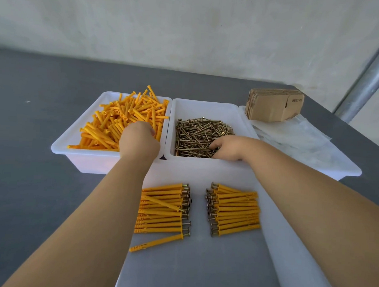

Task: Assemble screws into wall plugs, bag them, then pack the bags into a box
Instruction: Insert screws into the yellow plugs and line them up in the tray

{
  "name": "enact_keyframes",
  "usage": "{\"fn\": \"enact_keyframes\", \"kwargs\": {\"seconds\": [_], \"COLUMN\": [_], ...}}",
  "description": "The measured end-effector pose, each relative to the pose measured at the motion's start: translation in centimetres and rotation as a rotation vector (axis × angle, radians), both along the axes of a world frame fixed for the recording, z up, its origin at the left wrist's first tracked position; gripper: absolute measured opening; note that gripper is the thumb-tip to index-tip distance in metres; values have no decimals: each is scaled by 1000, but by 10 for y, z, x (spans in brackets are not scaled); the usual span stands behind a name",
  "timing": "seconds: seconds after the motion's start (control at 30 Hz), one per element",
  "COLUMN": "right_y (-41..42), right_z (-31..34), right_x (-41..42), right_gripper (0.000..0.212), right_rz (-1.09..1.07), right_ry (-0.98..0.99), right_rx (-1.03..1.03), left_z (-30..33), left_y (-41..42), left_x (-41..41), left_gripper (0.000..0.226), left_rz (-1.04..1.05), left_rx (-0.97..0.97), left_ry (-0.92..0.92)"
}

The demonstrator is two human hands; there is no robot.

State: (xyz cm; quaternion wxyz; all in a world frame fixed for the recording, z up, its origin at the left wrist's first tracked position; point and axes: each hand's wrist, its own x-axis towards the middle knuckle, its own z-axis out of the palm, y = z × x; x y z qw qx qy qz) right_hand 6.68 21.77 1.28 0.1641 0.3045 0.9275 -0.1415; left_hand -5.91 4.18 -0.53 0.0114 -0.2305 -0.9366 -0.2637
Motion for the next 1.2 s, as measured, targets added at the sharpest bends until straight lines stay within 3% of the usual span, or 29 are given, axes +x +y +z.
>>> {"fn": "enact_keyframes", "kwargs": {"seconds": [0.07,0.13,0.27,0.4,0.5,0.6,0.7,0.77,0.93,1.0,1.1,1.2], "right_y": [-6,-9,-8,-5,-3,-2,-5,-7,-12,-19,-32,-39], "right_z": [3,3,-5,-12,-17,-18,-8,2,21,14,-5,-14], "right_x": [-7,-11,-9,-3,-3,0,9,19,47,55,60,59], "right_gripper": [57,54,34,12,8,9,5,2,4,10,18,22], "right_rz": [57,49,-19,-67,-71,-156,-392,-482,-516,-462,-182,-7], "right_ry": [-92,-94,102,321,405,717,1096,1238,1462,1430,1224,1105], "right_rx": [50,60,-1,-106,-83,-62,-487,-725,-977,-822,-315,-87], "left_z": [1,-2,-3,0,0,1,2,4,7,6,3,1], "left_y": [0,0,1,2,3,0,-2,-2,4,7,9,9], "left_x": [0,2,1,5,10,15,21,27,44,50,55,54], "left_gripper": [43,38,20,20,29,48,47,35,15,13,12,10], "left_rz": [-1,-7,-16,-83,-105,-181,-321,-407,-644,-724,-766,-745], "left_rx": [87,222,422,573,686,812,879,917,881,787,653,603], "left_ry": [31,127,216,262,177,12,-126,-182,-323,-357,-334,-344]}}
